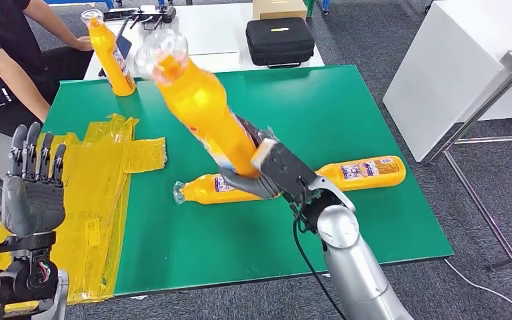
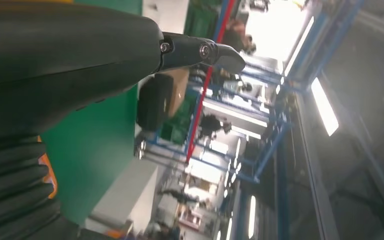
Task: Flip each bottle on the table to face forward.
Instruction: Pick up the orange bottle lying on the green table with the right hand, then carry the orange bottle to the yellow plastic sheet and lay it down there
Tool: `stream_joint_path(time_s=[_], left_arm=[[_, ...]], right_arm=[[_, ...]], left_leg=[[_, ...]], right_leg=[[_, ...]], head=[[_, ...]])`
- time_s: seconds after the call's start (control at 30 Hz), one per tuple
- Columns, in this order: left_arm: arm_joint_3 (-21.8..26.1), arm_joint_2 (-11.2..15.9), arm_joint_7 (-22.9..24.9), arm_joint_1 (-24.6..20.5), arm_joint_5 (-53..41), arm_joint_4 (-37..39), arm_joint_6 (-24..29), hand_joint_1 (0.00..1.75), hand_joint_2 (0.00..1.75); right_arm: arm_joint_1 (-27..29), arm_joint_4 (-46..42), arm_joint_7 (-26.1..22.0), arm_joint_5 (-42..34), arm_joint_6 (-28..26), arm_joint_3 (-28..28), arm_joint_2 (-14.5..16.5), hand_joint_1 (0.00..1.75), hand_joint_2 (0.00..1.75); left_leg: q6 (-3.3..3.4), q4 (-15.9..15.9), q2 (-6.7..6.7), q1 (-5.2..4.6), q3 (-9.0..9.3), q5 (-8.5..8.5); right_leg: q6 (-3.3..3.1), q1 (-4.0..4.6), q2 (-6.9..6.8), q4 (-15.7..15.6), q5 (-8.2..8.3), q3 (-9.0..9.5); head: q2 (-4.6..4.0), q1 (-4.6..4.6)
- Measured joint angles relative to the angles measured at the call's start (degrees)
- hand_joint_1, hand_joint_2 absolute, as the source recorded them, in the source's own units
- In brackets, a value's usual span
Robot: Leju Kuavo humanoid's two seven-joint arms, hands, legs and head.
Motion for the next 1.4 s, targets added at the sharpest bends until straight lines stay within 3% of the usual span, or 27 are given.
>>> stream_joint_path(time_s=[0.17,0.5,0.73,0.83,1.03,1.17,1.4], left_arm=[[-2.05,0.46,0.27,-1.92,0.64,0.88,-0.28,0.0,1.75],[-3.11,1.2,0.64,-2.78,1.84,1.66,-0.63,0.0,1.75],[-9.15,2.67,2.26,-10.47,8.74,6.94,0.46,0.0,1.75],[-12.77,3.63,2.18,-14.79,12.28,10.67,1.12,0.0,1.75],[-19.31,5.2,1.33,-23.01,18.53,18.04,3.19,0.0,1.75],[-21.52,6.71,0.98,-24.86,20.5,20.77,4.16,0.0,1.75],[-23.68,8.79,0.43,-26.15,23.07,22.82,4.75,0.0,1.75]], right_arm=[[-4.52,3.95,-0.2,0.69,-1.67,0.62,2.67,1.75,1.75],[-5.83,6.88,-0.01,2.87,-3.2,0.97,3.95,1.75,1.75],[-16.12,23.47,-0.52,14.4,-11.34,3.43,9.51,1.75,1.75],[-20.32,31.99,0.4,15.66,-14.22,6.41,12.42,1.75,1.75],[-27.04,45.37,4.71,9.13,-19.52,18.44,15.14,1.75,1.75],[-29.72,49.38,6.06,7.25,-20.88,24.9,15.34,1.75,1.75],[-31.77,52.42,6.34,5.07,-21.19,30.11,15.34,1.75,1.75]], left_leg=[[0.0,0.01,-0.03,0.0,-0.01,0.0],[-0.02,0.01,-0.03,0.0,-0.21,-0.03],[-0.14,0.01,0.0,0.03,-0.24,0.16],[-0.17,0.01,-0.01,0.08,-0.24,0.21],[-0.18,0.02,-0.02,0.14,-0.29,0.22],[-0.18,0.03,0.02,0.15,-0.37,0.21],[-0.18,0.04,0.02,0.15,-0.45,0.21]], right_leg=[[0.01,0.0,-0.01,0.01,-0.01,0.0],[0.02,0.01,-0.01,0.02,-0.04,-0.2],[-0.13,0.07,0.0,0.06,0.1,-0.27],[-0.16,0.11,0.0,0.09,0.12,-0.28],[-0.16,0.14,0.0,0.11,0.12,-0.32],[-0.16,0.12,0.0,0.1,0.12,-0.43],[-0.16,0.13,0.0,0.1,0.12,-0.49]], head=[[0.0,0.0],[0.0,0.01],[0.0,0.0],[0.0,0.01],[0.0,0.01],[0.0,0.01],[0.0,0.01]])
